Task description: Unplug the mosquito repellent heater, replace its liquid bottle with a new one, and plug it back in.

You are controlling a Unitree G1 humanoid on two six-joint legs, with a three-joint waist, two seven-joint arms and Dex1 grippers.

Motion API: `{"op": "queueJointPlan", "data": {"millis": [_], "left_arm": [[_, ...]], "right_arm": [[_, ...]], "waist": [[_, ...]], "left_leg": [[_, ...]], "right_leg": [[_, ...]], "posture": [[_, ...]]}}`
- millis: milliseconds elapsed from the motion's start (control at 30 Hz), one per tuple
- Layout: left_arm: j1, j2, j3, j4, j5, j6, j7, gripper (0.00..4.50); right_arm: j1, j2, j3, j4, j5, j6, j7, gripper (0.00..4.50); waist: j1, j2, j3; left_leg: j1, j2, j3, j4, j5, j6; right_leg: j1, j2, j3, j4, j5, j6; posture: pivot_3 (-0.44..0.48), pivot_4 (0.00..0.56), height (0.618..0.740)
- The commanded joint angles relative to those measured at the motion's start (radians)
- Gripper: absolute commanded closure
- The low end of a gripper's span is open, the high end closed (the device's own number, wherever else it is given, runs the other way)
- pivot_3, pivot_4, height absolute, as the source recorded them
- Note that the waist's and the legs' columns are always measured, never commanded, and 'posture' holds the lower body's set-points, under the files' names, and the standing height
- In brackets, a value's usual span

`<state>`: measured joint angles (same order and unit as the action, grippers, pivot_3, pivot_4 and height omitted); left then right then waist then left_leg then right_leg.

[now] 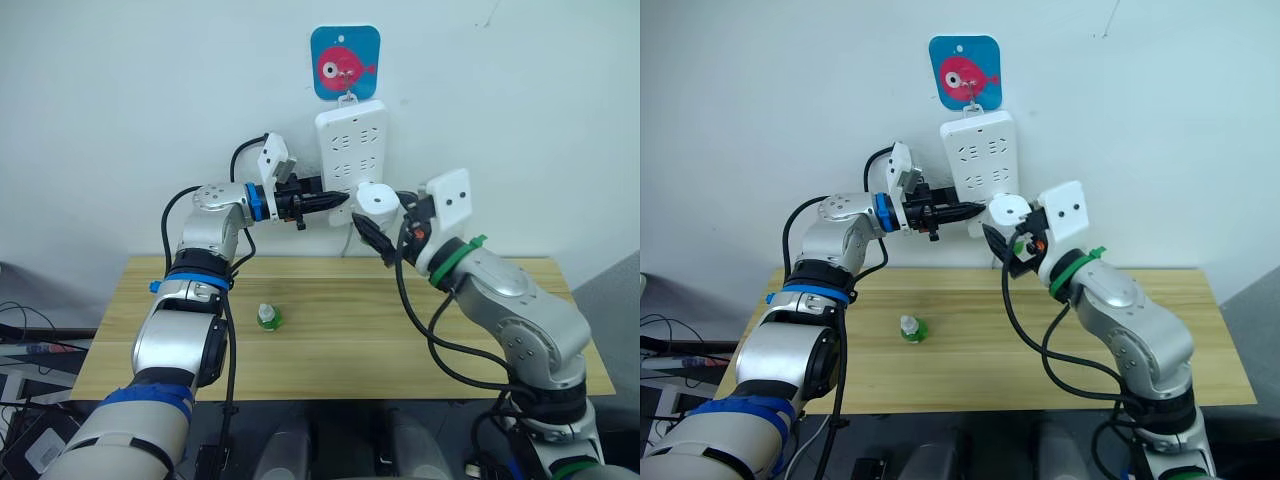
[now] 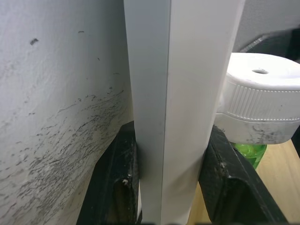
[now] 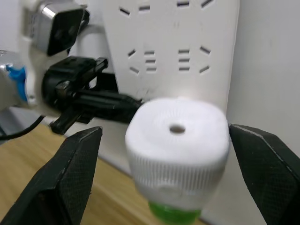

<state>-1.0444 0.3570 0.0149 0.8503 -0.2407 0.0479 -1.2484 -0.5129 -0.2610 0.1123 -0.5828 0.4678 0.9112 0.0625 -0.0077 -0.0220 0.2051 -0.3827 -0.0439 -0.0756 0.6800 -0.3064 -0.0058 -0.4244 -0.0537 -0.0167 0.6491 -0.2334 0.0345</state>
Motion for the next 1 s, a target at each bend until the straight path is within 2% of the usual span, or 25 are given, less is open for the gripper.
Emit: {"op": "queueJointPlan", "data": {"millis": [33,233,333,433,633,1000], "left_arm": [[-0.008,-0.003,0.005,-0.048,-0.007,-0.015,-0.001,3.19],[-0.001,0.001,0.005,-0.054,-0.003,-0.018,0.004,3.19],[0.001,0.003,0.005,-0.054,-0.001,-0.021,0.009,3.19],[0.000,0.002,0.005,-0.053,-0.002,-0.023,0.012,3.19],[-0.005,0.002,0.009,-0.041,0.002,-0.032,0.026,3.19],[-0.017,0.021,0.001,0.011,0.036,-0.080,0.061,3.19]], "right_arm": [[-0.034,0.024,0.028,0.012,-0.068,-0.017,-0.034,0.00],[-0.038,0.044,0.029,0.024,-0.105,0.003,-0.024,0.00],[-0.037,0.051,0.026,0.026,-0.111,0.016,-0.018,0.52],[-0.038,0.056,0.024,0.028,-0.113,0.031,-0.012,1.45],[-0.032,0.061,0.017,0.015,-0.115,0.044,-0.001,1.49],[0.027,0.023,-0.036,-0.113,-0.072,0.141,0.036,1.49]], "waist": [[0.000,0.000,0.000],[0.000,0.000,0.000],[0.000,0.000,0.000],[0.000,0.000,0.000],[0.000,0.000,0.000],[0.000,0.000,0.000]], "left_leg": [[0.000,0.000,0.000,0.000,0.000,0.000],[0.000,-0.001,0.000,0.000,0.000,0.000],[0.000,0.000,0.000,0.000,0.000,0.000],[0.000,0.000,0.000,0.000,0.000,0.000],[0.000,0.000,0.000,0.000,0.000,0.000],[0.000,-0.001,-0.001,-0.001,0.000,0.000]], "right_leg": [[0.000,0.000,0.000,0.000,0.000,0.000],[0.000,0.000,0.000,0.000,0.000,0.000],[0.000,0.000,0.000,0.000,0.000,0.000],[0.000,0.000,0.000,0.000,0.000,0.000],[0.000,0.000,0.000,0.001,0.000,0.000],[0.000,0.000,-0.001,-0.001,0.000,0.000]], "posture": [[-0.026,0.221,0.740],[-0.014,0.218,0.740],[-0.011,0.218,0.740],[-0.011,0.220,0.740],[-0.011,0.226,0.740],[-0.012,0.232,0.740]]}}
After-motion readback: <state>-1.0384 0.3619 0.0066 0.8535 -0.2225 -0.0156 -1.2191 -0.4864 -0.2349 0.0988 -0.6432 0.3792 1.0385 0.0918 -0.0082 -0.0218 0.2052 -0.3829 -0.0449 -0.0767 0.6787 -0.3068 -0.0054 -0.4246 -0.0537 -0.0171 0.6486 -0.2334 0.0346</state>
